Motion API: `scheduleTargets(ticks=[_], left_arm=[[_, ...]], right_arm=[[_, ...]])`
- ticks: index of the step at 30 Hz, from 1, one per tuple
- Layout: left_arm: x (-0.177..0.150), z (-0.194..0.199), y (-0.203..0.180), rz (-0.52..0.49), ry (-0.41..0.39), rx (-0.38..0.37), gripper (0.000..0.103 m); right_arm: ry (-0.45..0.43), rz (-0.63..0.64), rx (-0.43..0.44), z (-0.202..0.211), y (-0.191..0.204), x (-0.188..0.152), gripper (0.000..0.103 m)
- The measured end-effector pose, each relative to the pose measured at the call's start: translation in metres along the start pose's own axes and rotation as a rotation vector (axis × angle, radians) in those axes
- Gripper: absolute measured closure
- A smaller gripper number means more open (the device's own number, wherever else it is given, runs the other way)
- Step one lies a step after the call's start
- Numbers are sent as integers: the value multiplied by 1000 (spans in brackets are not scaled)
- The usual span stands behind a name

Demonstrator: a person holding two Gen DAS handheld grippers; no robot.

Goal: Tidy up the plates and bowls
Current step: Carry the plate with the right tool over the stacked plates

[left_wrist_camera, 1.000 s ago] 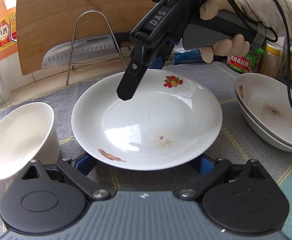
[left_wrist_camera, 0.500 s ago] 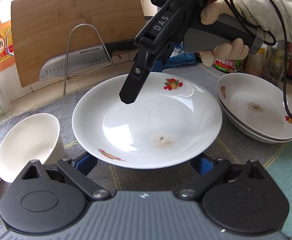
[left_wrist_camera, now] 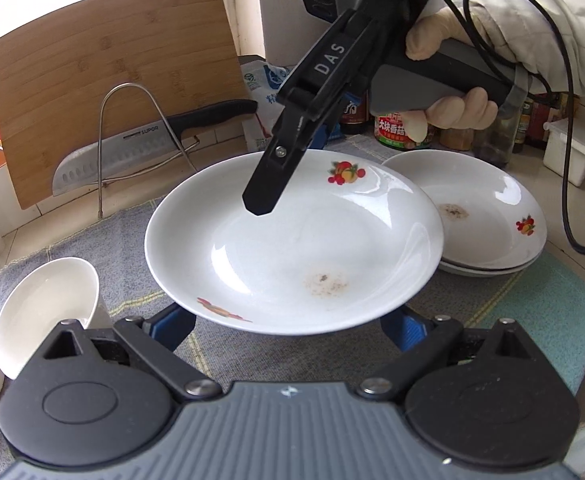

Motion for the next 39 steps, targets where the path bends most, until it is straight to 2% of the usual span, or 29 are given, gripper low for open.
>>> scheduleTargets(ticks=[11,26,39], left_arm=[[5,13,-32,-89,-13,-87,5],[9,3,-66,-184,-1,-230,5],[2,-16,-88,-229,29,-298,5]], right_arm=[[-62,-84,-69,35,5,-41,0],[-107,-218,-159,72,-4,-104,0],[-132,-324,-188,79,-22,-144,0]])
Point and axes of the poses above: each gripper's, at about its wrist camera, not at the fingertips, and z roughly against the way its jaws point, y to its left, x to its top, the point moved 6 cm from there along -z, roughly the way its jaws point, and after that the axes turned 6 degrees about z, right-handed, at the moved point
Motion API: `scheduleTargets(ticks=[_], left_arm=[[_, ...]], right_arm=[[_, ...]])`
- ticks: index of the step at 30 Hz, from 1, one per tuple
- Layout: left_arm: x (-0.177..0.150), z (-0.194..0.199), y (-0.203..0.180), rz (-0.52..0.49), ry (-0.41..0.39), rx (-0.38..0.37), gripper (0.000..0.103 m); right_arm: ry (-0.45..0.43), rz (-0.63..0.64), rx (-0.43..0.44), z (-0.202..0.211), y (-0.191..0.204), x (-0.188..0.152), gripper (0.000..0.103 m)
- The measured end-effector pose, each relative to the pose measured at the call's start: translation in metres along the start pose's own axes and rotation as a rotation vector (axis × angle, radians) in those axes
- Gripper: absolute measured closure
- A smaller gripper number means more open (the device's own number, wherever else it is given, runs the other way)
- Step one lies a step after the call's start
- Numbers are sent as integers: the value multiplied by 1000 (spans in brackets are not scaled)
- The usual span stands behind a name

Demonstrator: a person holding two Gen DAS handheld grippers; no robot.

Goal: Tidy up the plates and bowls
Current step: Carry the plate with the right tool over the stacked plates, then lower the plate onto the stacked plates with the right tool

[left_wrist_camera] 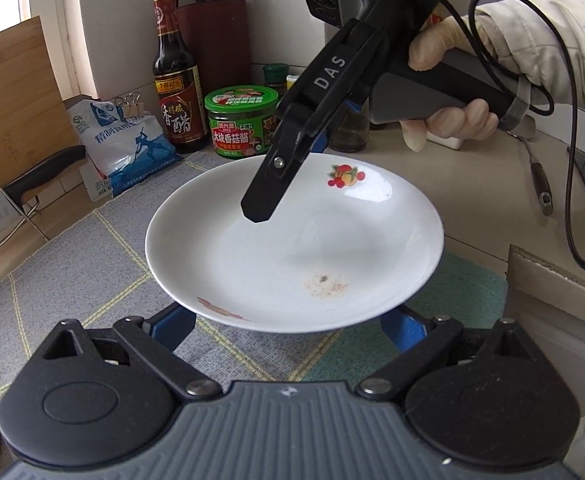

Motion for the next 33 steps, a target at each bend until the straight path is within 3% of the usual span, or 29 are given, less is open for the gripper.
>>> scheduleTargets(ticks=[33], left_arm=[[10,-32,13,-30,27,-42,5]], right_arm=[[-10,-76,-68,16,-23,-24,0]])
Point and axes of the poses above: each gripper's, at about its wrist camera, not at the fingertips, and z roughly against the way its jaws point, y to its left, x to its top, the point moved 6 cm from there along -z, roughly the way its jaws point, and after that the axes turned 6 degrees about z, right-handed, at the moved point
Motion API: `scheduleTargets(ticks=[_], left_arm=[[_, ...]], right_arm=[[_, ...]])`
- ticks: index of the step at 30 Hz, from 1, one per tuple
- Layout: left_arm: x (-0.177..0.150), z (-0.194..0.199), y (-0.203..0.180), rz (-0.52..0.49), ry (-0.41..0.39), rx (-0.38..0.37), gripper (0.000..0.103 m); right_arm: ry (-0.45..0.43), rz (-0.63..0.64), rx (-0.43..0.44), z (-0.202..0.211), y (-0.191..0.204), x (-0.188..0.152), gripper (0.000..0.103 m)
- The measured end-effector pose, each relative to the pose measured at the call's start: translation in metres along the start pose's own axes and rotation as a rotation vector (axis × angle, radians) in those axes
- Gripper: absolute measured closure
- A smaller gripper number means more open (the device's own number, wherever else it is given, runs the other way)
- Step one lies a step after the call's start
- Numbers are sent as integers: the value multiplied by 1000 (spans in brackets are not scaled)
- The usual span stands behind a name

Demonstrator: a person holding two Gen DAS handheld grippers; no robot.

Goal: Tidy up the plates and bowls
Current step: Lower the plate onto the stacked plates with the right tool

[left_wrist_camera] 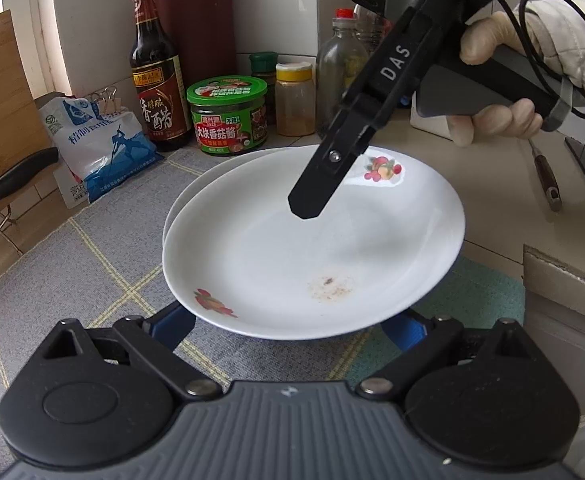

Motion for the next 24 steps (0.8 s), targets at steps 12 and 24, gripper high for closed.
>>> scheduleTargets(ticks=[12,24], left_arm=[[2,-2,5,33,9,-38,4],[3,-1,3,12,1,-35,4]], right_arm=[[-10,-32,-36,11,-3,-9,0],[-18,-37,-87,20,4,-17,0]])
Point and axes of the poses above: each gripper's, at about its wrist camera, not at the fingertips, and z roughly against the way its jaws point, y to its left, x to its top, the point moved 6 cm from there along -z, roughly the way its jaws point, and after that the axes turned 6 degrees about z, right-handed, at the moved point
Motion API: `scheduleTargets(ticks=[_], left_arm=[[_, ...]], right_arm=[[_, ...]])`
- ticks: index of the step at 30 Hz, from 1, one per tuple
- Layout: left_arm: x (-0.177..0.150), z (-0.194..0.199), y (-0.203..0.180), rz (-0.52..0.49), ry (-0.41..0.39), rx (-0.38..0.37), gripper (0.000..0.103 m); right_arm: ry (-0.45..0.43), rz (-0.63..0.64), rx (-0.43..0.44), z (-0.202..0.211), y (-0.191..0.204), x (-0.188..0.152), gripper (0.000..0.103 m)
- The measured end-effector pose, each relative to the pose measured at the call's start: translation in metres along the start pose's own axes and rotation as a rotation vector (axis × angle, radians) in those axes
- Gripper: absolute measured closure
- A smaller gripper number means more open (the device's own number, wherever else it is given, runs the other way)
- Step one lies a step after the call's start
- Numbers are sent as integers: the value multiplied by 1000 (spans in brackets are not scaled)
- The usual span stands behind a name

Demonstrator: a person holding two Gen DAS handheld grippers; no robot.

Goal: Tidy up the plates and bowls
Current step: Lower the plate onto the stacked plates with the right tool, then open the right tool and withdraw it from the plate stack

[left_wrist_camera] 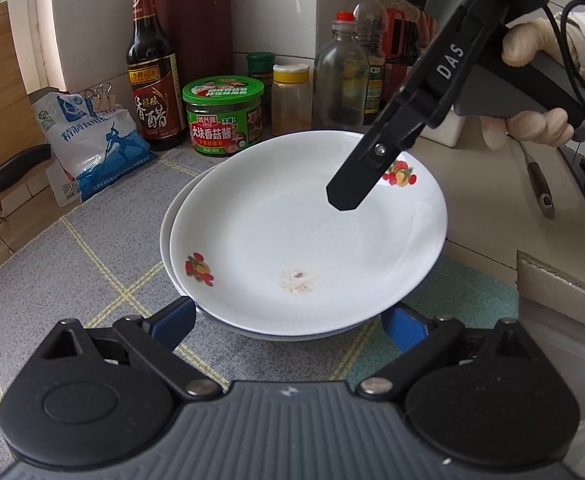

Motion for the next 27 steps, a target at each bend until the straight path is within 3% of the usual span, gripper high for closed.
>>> scheduleTargets(ticks=[14,19,27], left_arm=[[2,5,-6,-13,-11,21,4],[4,12,-5,-1,-38,37,3],[8,33,4,24,-96,132,1]], right_arm=[[14,52,-129,6,8,-10,0],[-79,33,-167,15,16,-10,0],[-248,36,-373,29,43,-17,0]])
Point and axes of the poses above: each gripper's, at about its wrist camera, not at the fingertips, and z roughly against the way its jaws point, y to its left, x to its top, the point moved 6 cm from there along -z, roughly the way its jaws point, and after that the axes turned 6 degrees about z, right-handed, at the moved point
